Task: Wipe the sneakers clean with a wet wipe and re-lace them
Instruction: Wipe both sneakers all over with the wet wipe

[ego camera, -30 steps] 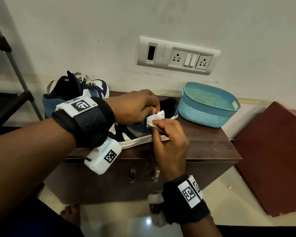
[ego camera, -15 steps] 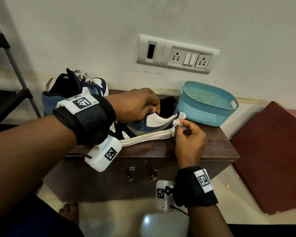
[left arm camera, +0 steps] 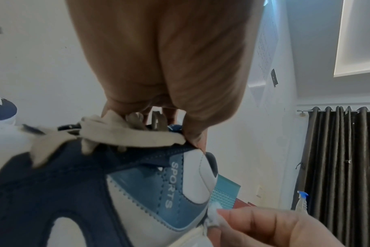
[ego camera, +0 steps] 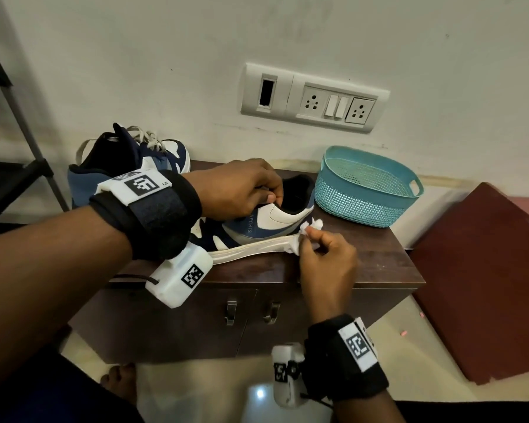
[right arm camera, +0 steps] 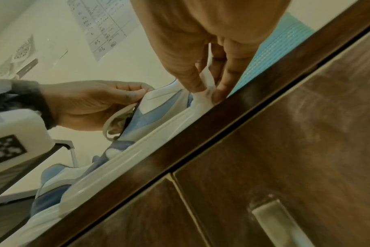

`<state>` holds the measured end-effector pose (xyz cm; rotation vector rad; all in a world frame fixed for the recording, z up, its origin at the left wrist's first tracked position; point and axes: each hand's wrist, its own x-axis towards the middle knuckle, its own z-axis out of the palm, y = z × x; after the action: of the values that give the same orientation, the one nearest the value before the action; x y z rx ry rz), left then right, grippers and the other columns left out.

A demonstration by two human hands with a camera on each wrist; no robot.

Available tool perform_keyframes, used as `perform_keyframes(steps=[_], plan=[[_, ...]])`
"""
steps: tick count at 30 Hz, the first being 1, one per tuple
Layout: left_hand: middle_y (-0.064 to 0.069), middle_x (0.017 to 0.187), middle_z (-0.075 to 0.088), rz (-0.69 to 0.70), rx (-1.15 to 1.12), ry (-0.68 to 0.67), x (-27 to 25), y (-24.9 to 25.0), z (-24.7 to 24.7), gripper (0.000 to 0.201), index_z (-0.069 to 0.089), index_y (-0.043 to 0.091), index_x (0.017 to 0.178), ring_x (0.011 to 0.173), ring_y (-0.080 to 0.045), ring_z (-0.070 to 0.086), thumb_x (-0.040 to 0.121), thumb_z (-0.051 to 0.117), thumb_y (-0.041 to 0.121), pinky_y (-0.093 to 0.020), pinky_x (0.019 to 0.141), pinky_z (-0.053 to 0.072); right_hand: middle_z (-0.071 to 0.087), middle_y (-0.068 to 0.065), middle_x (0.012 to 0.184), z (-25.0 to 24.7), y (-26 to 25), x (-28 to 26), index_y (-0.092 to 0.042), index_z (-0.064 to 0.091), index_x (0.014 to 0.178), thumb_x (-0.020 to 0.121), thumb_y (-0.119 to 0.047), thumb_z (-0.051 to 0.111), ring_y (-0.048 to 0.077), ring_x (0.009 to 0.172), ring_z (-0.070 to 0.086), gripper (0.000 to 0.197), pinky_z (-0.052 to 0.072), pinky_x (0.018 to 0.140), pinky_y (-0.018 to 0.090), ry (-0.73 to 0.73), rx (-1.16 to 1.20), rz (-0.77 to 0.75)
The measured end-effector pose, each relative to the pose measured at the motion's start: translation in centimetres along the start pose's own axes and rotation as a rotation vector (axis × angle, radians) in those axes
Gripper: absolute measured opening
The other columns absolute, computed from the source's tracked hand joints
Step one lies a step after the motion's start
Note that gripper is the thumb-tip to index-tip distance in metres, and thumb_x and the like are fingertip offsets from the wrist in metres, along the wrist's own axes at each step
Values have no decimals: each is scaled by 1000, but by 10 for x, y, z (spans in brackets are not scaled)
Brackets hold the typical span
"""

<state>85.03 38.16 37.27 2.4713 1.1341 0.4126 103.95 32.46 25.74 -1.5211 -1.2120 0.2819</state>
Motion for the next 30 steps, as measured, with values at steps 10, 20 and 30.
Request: perform_keyframes(steps=[10,20,30], plan=[[0,125,55,-19,5,12,-2,0,1,19,69,24,108,114,-18,55,102,53,17,-38,106,40,67,0,85,9,-2,-14,-13,80,92,89,-11,75,13,78,66,7,42,70,7,-8,-47,-111],[0,126,54,-11,-4,7,-3,1,1,19,69,23,107,115,-17,54,103,52,16,-35,106,39,67,0,94,3,9,0,-13,76,92,86,1,70,9,84,63,17,51,80,23,84,-29,-145],[1,124,54,-10,-7,10,-2,-2,2,18,69,24,106,112,-17,55,102,53,17,-38,105,40,71,-1,97,5,9,-1,-28,73,93,89,-2,69,8,89,68,26,55,82,23,42,151,-43]])
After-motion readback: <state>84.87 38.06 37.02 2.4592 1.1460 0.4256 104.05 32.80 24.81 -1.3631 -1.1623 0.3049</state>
